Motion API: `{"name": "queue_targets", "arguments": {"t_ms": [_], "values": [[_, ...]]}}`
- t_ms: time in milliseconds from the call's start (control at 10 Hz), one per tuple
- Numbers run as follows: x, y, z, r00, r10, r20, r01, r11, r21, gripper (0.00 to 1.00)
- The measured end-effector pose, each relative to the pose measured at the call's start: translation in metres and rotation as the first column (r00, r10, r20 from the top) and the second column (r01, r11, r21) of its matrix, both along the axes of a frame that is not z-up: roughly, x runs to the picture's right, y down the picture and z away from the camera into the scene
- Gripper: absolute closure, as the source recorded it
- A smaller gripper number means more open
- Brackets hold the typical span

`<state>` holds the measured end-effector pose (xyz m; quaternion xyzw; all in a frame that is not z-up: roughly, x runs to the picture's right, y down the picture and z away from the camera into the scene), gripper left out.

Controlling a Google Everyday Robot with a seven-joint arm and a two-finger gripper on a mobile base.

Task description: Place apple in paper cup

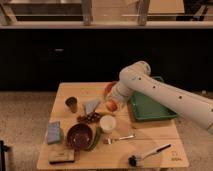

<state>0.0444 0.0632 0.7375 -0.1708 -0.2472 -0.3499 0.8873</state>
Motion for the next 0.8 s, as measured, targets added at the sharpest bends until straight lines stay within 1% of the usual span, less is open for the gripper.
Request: {"name": "queue_targets", "arguments": {"t_ms": [100, 200, 300, 400, 500, 600, 700, 800], "values": [[-0.002, -0.002, -0.004, 0.999, -0.03, 0.031, 0.03, 0.9995, 0.005, 1.0], [-0.006, -0.003, -0.009, 0.995, -0.072, 0.069, 0.072, 0.9974, 0.009, 1.0], [-0.01, -0.004, -0.014, 0.985, -0.127, 0.114, 0.127, 0.9918, 0.01, 1.0], [-0.015, -0.003, -0.017, 0.971, -0.181, 0.153, 0.182, 0.9832, 0.01, 1.0], [-0.02, -0.002, -0.02, 0.955, -0.232, 0.187, 0.234, 0.9721, 0.009, 1.0], [-0.024, 0.0, -0.023, 0.936, -0.278, 0.217, 0.283, 0.9591, 0.007, 1.0], [-0.031, 0.004, -0.027, 0.902, -0.346, 0.259, 0.356, 0.9344, 0.007, 1.0], [-0.036, 0.007, -0.03, 0.878, -0.386, 0.283, 0.4, 0.9167, 0.009, 1.0]]}}
